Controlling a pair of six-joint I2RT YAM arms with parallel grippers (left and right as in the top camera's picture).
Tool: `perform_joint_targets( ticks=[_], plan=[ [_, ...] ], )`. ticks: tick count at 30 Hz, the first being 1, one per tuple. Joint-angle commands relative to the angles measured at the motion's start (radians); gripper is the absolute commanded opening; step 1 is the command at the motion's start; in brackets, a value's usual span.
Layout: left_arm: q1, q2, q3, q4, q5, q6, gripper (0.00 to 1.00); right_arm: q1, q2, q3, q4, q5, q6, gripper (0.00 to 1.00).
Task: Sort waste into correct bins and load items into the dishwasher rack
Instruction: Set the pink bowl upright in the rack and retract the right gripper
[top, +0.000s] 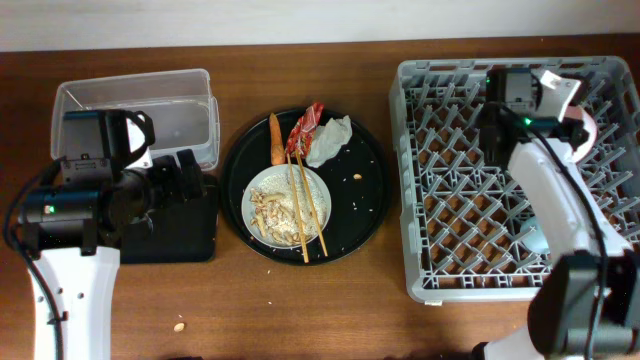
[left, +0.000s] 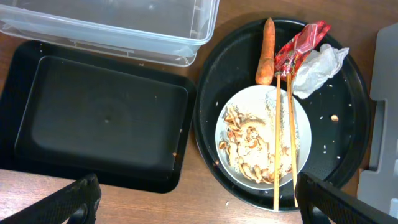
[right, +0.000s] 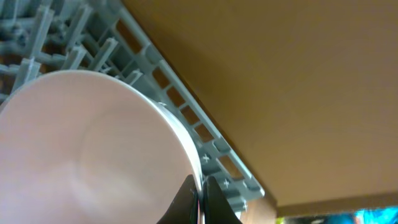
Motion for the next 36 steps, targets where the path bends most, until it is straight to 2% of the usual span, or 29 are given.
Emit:
perform_joint_targets(
  ticks=[1,4,7,15,17,20,24,25,26,27,32,35,36],
  plan=[
    [0.003,-0.006,0.012,0.003,-0.008,-0.010,0.99,0.023,0.075,0.004,0.037,0.084,-0.124,0.04],
    [0.003,-0.006,0.012,0.003,-0.008,-0.010,0.99,0.059,0.097,0.004,0.052,0.074,-0.125,0.04],
    [0.003,-0.006,0.012,0.003,-0.008,-0.010,0.99,0.094,0.117,0.004,0.050,-0.069,-0.174,0.04],
    [0.003,-0.006,0.012,0.003,-0.008,-0.010,0.99,0.216,0.118,0.004,0.068,-0.146,-0.245,0.04],
    [0.003,-0.006,0.012,0.003,-0.008,-0.010,0.99,0.236,0.118,0.004,0.038,-0.145,-0.244,0.11],
    [0.003,-0.006,0.012,0.003,-0.008,-0.010,0.99,0.263,0.118,0.005,-0.006,-0.123,-0.238,0.11],
    [0.003,-0.006,0.012,0.003,-0.008,-0.010,0.99,0.264,0.117,0.005,-0.225,-0.093,0.098,0.12],
    [0.003,-0.006,0.012,0.003,-0.008,-0.010,0.99,0.267,0.117,0.005,-0.285,-0.093,0.180,0.27],
    [0.003,-0.006,0.012,0.003,-0.008,-0.010,0.99,0.271,0.113,0.008,-0.311,-0.100,0.210,0.63],
    [0.003,-0.006,0.012,0.003,-0.008,-0.010,0.99,0.282,0.103,0.020,-0.345,-0.132,0.226,0.71],
    [0.003,-0.006,0.012,0.003,-0.008,-0.010,0.99,0.407,0.009,0.204,-0.493,-0.381,0.225,0.75],
    [0.003,-0.006,0.012,0.003,-0.008,-0.010,0.99,0.502,-0.024,0.291,-0.516,-0.746,0.195,0.76],
    [0.003,-0.006,0.012,0.003,-0.008,-0.010,0.99,0.530,-0.028,0.293,-0.515,-0.945,0.195,0.71]
  ],
)
